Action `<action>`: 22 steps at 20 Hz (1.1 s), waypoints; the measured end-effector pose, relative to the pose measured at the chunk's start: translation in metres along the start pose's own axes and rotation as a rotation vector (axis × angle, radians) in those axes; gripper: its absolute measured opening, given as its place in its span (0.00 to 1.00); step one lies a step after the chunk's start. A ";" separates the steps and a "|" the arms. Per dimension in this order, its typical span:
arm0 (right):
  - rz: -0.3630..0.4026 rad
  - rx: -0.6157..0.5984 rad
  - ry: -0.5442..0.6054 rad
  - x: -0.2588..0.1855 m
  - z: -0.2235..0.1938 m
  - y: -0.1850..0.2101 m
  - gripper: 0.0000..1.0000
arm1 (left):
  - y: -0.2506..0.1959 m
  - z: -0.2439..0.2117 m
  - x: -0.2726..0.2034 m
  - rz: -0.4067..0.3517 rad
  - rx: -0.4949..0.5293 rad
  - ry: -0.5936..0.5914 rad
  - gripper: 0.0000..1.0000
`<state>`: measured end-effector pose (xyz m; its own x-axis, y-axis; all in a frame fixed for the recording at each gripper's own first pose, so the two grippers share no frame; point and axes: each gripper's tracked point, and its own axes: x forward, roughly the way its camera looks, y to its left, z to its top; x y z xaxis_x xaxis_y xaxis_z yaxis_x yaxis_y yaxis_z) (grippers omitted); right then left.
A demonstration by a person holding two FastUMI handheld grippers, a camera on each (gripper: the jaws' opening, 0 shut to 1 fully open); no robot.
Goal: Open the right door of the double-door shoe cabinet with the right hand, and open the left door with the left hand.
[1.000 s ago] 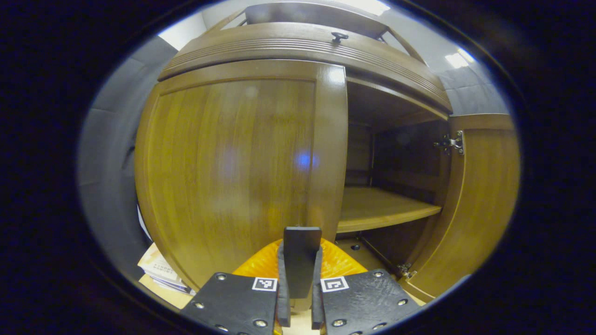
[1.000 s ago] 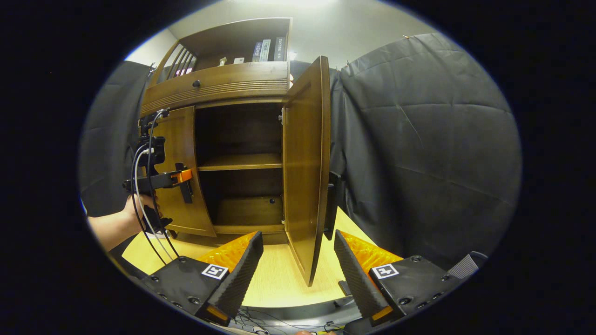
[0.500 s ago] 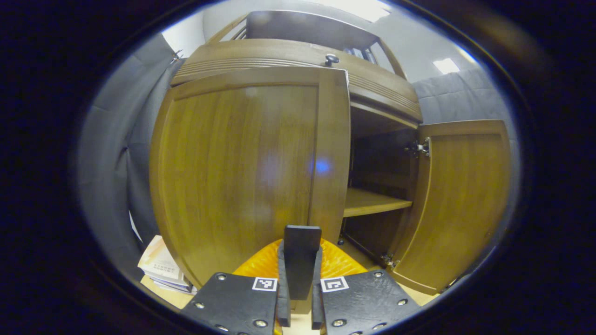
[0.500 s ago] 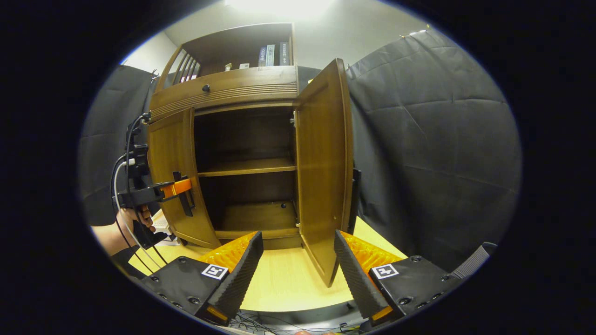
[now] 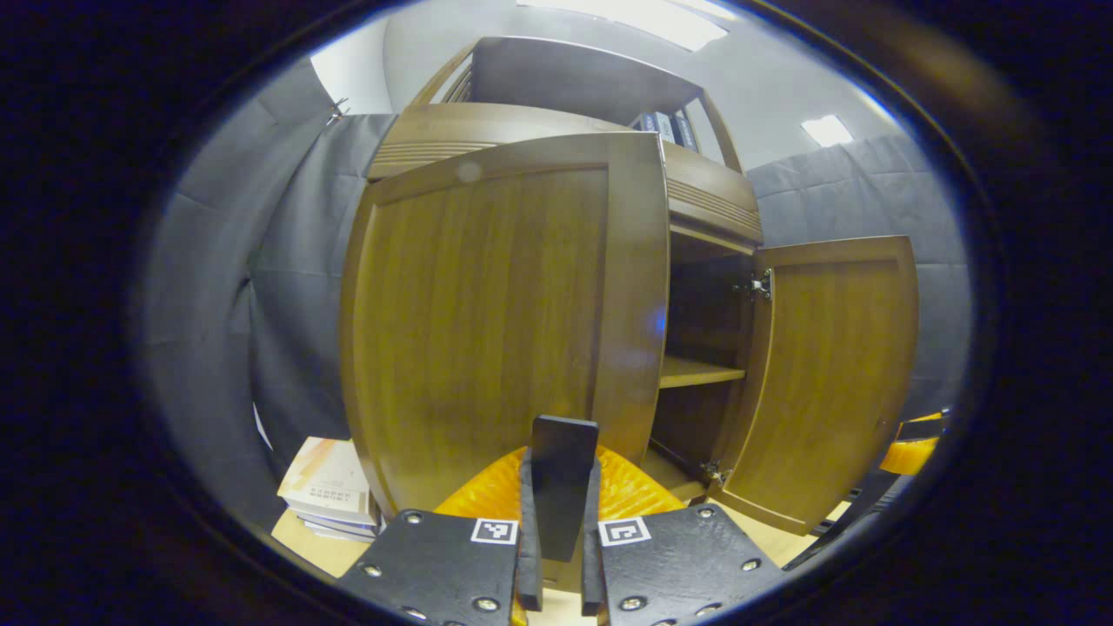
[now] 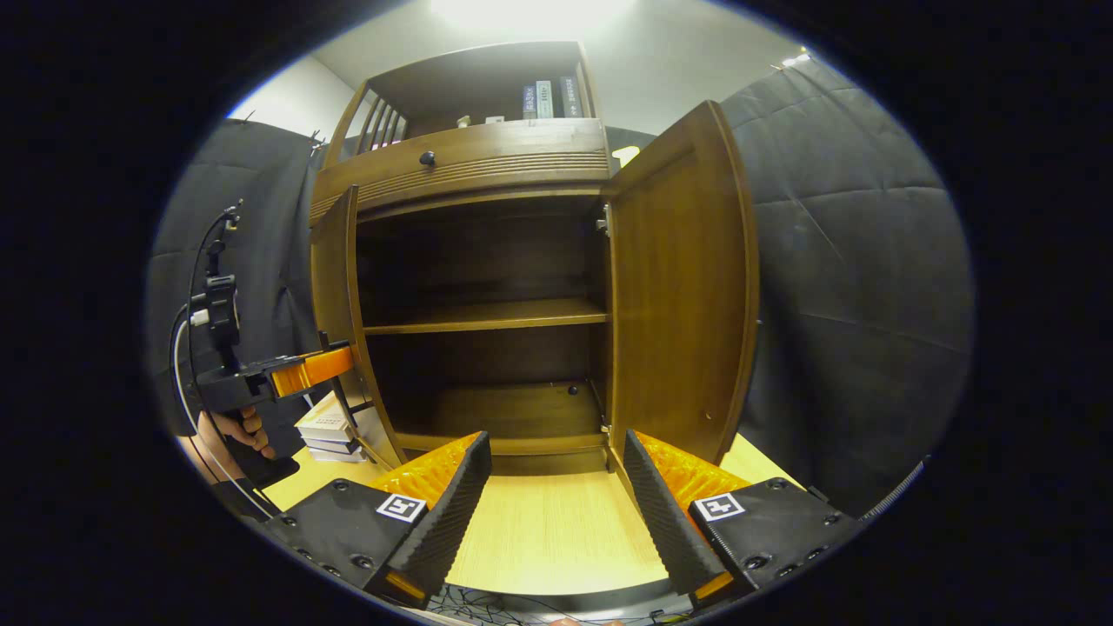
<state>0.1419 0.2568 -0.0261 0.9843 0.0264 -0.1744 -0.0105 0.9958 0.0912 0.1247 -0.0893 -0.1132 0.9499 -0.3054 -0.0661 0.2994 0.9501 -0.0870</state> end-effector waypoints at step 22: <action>0.220 -0.011 0.013 0.041 0.007 0.059 0.93 | 0.114 0.003 -0.119 0.176 -0.009 -0.029 0.20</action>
<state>0.1828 0.3156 -0.0207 0.9558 0.2438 -0.1645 -0.2264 0.9669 0.1175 0.0461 0.0557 -0.1122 0.9898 -0.1322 -0.0523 0.1274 0.9881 -0.0859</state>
